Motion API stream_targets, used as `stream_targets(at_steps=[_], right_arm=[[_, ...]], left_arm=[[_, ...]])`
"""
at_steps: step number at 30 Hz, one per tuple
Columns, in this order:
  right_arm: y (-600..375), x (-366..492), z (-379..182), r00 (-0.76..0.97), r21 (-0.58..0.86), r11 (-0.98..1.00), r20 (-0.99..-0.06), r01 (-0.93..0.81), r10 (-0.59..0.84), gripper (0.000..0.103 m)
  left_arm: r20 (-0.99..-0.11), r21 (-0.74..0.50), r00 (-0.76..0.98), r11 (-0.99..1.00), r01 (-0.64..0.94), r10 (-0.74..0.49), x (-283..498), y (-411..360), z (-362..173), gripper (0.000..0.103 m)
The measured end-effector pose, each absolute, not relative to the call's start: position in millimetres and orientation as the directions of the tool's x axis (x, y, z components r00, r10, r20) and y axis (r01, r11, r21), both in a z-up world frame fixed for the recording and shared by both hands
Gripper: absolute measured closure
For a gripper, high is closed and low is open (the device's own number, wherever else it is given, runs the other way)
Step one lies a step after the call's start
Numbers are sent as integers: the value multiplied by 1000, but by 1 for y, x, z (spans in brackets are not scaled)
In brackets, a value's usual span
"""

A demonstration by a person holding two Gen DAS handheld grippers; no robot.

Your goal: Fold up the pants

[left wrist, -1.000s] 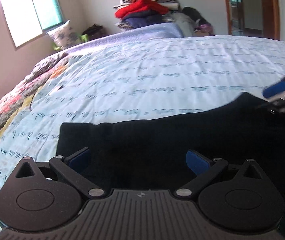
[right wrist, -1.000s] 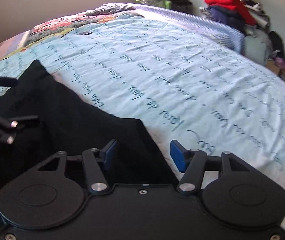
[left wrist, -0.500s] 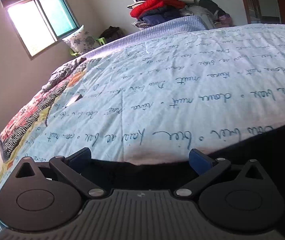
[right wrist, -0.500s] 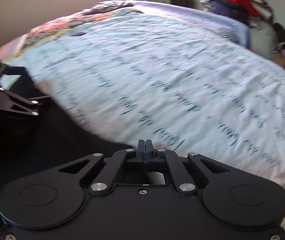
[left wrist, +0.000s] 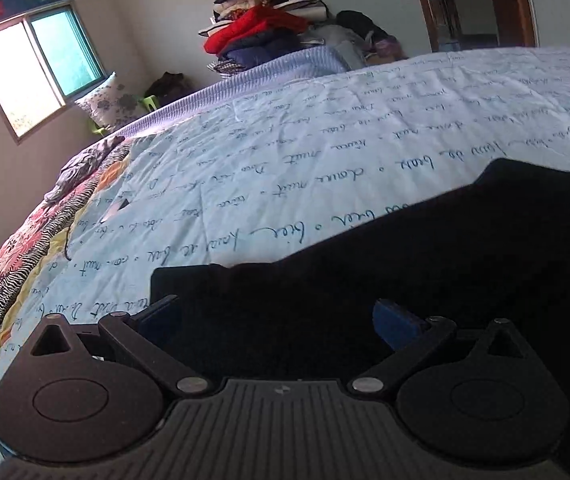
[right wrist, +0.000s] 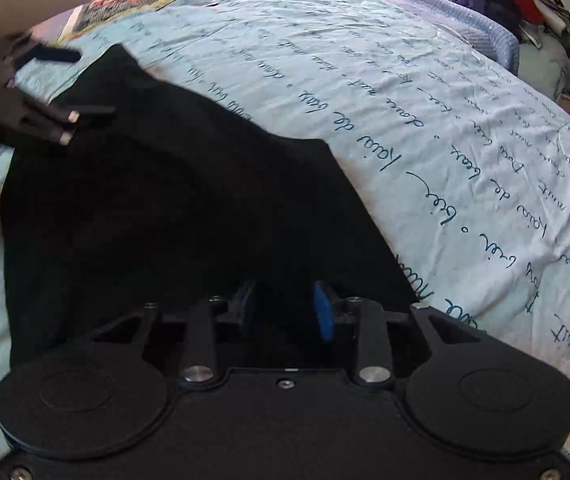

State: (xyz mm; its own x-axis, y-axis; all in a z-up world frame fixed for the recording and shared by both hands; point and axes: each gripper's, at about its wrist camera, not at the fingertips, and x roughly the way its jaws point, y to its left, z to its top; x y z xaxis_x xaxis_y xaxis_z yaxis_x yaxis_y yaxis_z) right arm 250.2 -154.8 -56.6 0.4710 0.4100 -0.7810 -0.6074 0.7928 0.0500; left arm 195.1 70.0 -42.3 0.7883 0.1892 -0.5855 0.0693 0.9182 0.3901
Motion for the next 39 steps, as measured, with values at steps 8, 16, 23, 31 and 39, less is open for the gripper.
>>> stream_targets(at_steps=[8,16,23,31,39], right_arm=[[-158,198,-10,651,-18,856,-658,-517,379,70],[-34,99,-20,618,-244,618,-596,-747,512,52],[98,92,-50,633,-518,371,-550,-771,546,53],[143,120,-77,734,-629,381,-539,-677,414,64],[144,122,-83,743,-647,370,-536,-667,401,81]], left_arm=[[-547,352,792,933,-78,273,190,107,-31,0],[-504,332,700,862,-384,506,174,178,-15,0],[-448,384,702,828,-409,554,148,206,9,0],[-512,317,719,881,-350,470,134,222,-2,0],[-706,-89,708,994,-64,-18,144,221,-18,0]])
